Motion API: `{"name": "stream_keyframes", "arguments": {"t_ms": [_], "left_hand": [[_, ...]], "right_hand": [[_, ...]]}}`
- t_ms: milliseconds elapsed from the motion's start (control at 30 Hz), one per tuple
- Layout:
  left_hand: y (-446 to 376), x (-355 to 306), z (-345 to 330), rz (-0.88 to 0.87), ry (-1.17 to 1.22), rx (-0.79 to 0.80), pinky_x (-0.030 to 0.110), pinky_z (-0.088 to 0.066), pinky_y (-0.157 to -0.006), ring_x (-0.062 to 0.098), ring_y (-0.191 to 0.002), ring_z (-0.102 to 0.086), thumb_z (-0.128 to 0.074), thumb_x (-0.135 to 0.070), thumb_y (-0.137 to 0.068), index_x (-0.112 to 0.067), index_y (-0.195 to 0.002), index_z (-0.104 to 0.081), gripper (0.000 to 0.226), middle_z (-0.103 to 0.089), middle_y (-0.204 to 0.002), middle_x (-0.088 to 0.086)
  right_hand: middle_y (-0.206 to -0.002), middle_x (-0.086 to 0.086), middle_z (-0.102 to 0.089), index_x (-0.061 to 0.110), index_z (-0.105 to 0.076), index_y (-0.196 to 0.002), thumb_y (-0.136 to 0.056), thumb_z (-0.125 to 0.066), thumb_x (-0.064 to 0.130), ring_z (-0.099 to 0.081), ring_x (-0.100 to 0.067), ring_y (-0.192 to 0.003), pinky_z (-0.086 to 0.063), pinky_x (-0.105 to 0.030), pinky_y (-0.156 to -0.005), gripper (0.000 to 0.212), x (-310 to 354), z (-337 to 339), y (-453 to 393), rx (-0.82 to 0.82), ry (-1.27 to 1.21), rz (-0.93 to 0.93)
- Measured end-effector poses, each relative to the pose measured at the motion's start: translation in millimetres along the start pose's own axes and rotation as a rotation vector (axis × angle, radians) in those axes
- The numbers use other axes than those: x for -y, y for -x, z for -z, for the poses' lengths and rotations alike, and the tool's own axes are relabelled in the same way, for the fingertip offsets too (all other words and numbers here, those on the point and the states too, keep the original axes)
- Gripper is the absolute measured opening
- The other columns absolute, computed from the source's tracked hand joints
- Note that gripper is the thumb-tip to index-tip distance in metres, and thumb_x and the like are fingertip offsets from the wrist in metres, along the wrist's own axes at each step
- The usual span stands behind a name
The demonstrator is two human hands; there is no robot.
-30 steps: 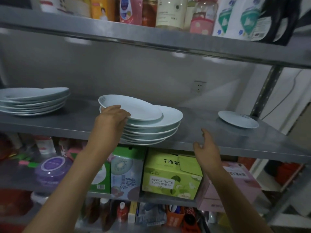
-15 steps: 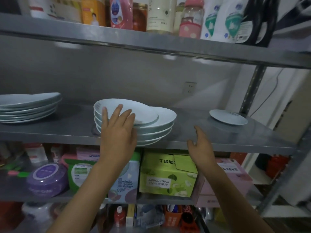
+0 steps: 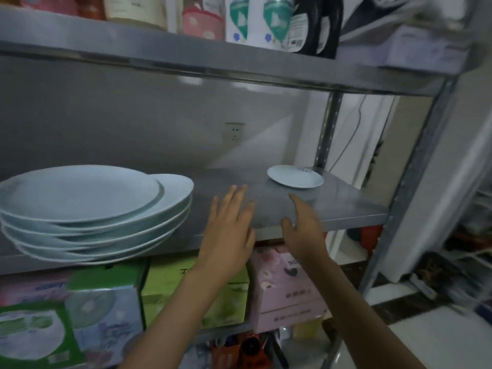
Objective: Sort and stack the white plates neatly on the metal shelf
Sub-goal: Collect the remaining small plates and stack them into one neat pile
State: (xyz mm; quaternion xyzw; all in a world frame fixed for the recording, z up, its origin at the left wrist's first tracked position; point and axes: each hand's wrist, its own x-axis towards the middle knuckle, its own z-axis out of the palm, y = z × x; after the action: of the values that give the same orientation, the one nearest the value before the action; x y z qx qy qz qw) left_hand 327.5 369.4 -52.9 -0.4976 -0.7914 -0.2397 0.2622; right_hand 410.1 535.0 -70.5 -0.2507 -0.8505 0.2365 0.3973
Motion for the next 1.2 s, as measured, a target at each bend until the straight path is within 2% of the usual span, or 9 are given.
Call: {"name": "stream_keyframes", "arguments": {"t_ms": [100, 200, 333, 500, 667, 867, 1033, 1200], "left_hand": [[-30, -6, -35, 0.061, 0.016, 0.010, 0.057, -0.015, -0.115, 0.030, -0.146, -0.013, -0.054, -0.019, -0.088, -0.011, -0.139, -0.042, 0.053, -0.020, -0.157, 0.013], [-64, -15, -66, 0.107, 0.039, 0.038, 0.056, -0.011, -0.116, 0.028, -0.147, -0.006, -0.042, -0.027, -0.096, -0.013, -0.145, -0.033, 0.052, -0.014, -0.159, 0.010], [-108, -24, -101, 0.189, 0.055, 0.093, 0.054, -0.006, -0.117, 0.026, -0.147, 0.000, -0.034, -0.033, -0.100, -0.015, -0.149, -0.022, 0.054, -0.005, -0.160, 0.009], [-132, -27, -128, 0.243, 0.076, 0.107, 0.055, -0.003, -0.117, 0.025, -0.147, 0.005, -0.031, -0.035, -0.100, -0.018, -0.151, -0.016, 0.055, -0.002, -0.161, 0.008], [-139, -24, -143, 0.265, 0.028, 0.127, 0.056, -0.003, -0.117, 0.021, -0.147, 0.007, -0.027, -0.038, -0.100, -0.022, -0.151, -0.014, 0.055, 0.000, -0.161, 0.004], [-145, -18, -145, 0.302, 0.007, 0.128, 0.056, -0.002, -0.116, 0.021, -0.147, 0.008, -0.028, -0.039, -0.100, -0.022, -0.151, -0.014, 0.056, 0.001, -0.161, 0.003], [-140, -21, -138, 0.295, 0.038, 0.103, 0.055, -0.001, -0.117, 0.020, -0.147, 0.009, -0.025, -0.041, -0.100, -0.025, -0.151, -0.013, 0.056, 0.002, -0.161, 0.002], [-133, -24, -124, 0.268, 0.068, 0.083, 0.058, -0.008, -0.116, 0.023, -0.147, 0.005, -0.028, -0.041, -0.099, -0.026, -0.150, -0.018, 0.054, -0.003, -0.161, 0.003]], "right_hand": [[-0.141, -0.007, -0.043, 0.014, -0.035, -0.143, -0.091, -0.051, 0.015, -0.041, -0.022, -0.127, -0.032, -0.033, -0.107, 0.054, -33, 7, -26, 0.010, 0.013, -0.029], [-0.140, -0.006, -0.043, 0.018, -0.035, -0.143, -0.091, -0.050, 0.016, -0.043, -0.022, -0.125, -0.032, -0.026, -0.101, 0.054, -63, 10, -53, 0.019, 0.006, -0.076], [-0.145, -0.007, -0.038, 0.020, -0.031, -0.146, -0.093, -0.048, 0.017, -0.039, -0.023, -0.130, -0.032, -0.031, -0.106, 0.055, -99, 11, -93, 0.088, 0.002, -0.107], [-0.147, -0.006, -0.041, 0.020, -0.036, -0.144, -0.095, -0.047, 0.014, -0.042, -0.025, -0.130, -0.035, -0.035, -0.107, 0.051, -128, 3, -142, 0.120, 0.044, -0.099], [-0.145, -0.006, -0.044, 0.020, -0.039, -0.143, -0.095, -0.044, 0.012, -0.047, -0.028, -0.125, -0.038, -0.037, -0.105, 0.049, -148, -10, -178, 0.226, 0.212, -0.068], [-0.133, -0.005, -0.057, 0.017, -0.061, -0.125, -0.093, -0.048, 0.014, -0.050, -0.027, -0.123, -0.037, -0.031, -0.105, 0.035, -157, -19, -195, 0.282, 0.261, -0.077], [-0.112, -0.010, -0.069, 0.012, -0.069, -0.108, -0.095, -0.048, 0.016, -0.062, -0.030, -0.102, -0.048, -0.034, -0.091, 0.025, -141, -9, -186, 0.154, 0.225, 0.004], [-0.105, -0.005, -0.068, 0.013, -0.068, -0.104, -0.099, -0.044, 0.018, -0.062, -0.022, -0.094, -0.044, -0.024, -0.083, 0.025, -110, 15, -159, 0.027, 0.072, -0.005]]}}
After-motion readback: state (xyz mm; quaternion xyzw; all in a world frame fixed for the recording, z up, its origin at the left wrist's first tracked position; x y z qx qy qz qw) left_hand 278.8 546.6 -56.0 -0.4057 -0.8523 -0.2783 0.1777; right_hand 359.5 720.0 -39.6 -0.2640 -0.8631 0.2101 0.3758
